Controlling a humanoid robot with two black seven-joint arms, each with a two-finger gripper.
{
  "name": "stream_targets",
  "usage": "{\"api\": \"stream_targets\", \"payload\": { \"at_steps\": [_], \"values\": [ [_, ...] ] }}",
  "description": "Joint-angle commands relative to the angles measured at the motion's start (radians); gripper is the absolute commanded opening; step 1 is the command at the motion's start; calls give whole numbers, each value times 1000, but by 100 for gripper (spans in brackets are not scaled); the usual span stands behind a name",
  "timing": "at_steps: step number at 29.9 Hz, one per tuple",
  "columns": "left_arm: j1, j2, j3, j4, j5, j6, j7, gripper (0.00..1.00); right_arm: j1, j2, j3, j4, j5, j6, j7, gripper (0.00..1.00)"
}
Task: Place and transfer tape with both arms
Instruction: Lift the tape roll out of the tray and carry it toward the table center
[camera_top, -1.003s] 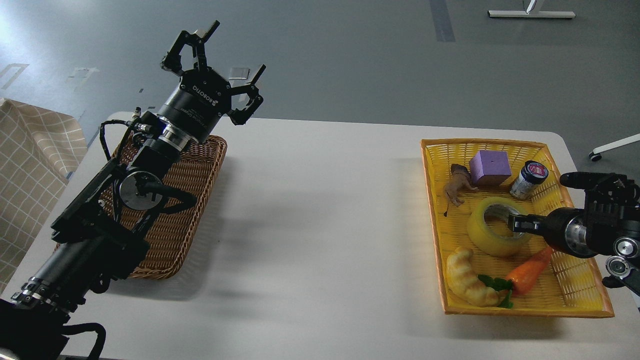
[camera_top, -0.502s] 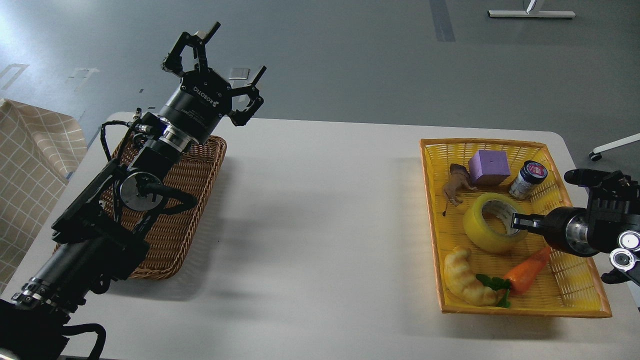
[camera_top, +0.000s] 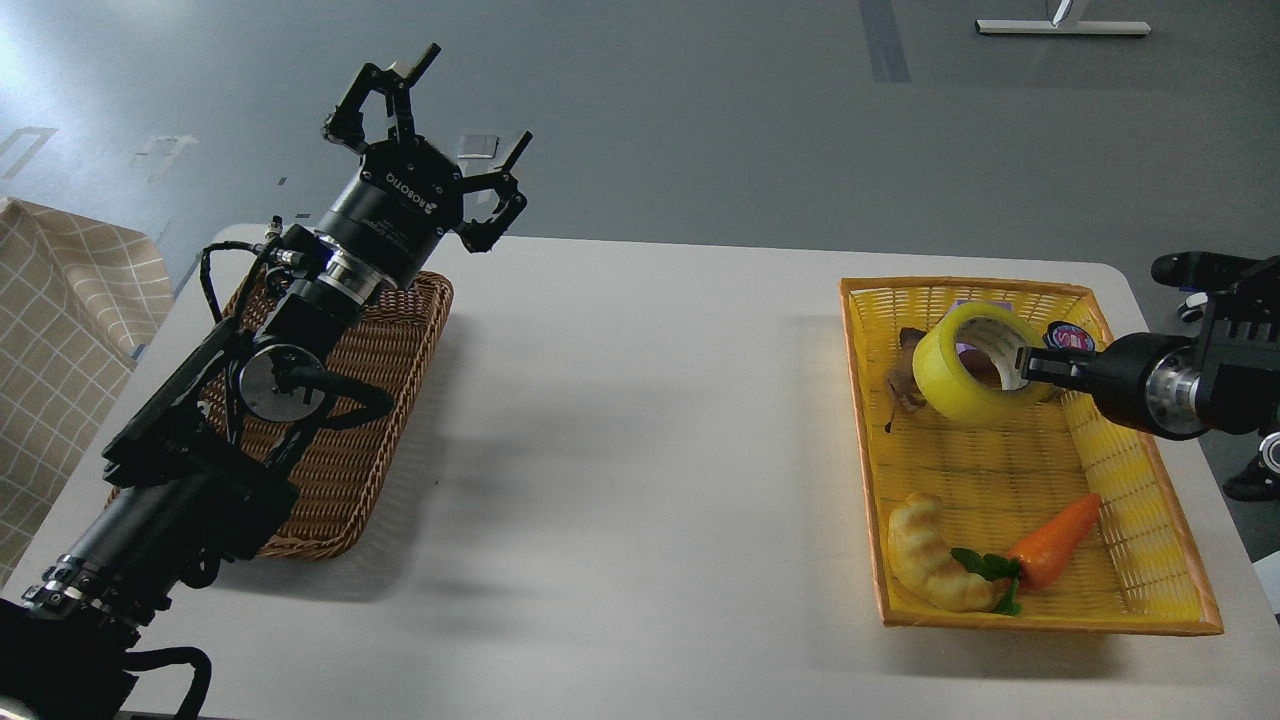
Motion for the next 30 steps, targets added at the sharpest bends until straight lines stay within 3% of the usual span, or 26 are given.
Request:
{"api": "stream_targets", "payload": {
  "at_steps": [1, 7, 17, 30],
  "values": [
    [0, -1, 0, 0, 0, 0, 0, 98, 61, 5, 0, 66, 6, 0, 0, 0],
    [0, -4, 0, 0, 0, 0, 0, 98, 160, 51, -3, 86, 9, 0, -1, 0],
    [0, -6, 0, 0, 0, 0, 0, 98, 269, 278, -100, 66, 7, 0, -41, 0],
    [0, -6, 0, 0, 0, 0, 0, 98, 307, 361, -320, -31, 9, 0, -40, 0]
  ]
}}
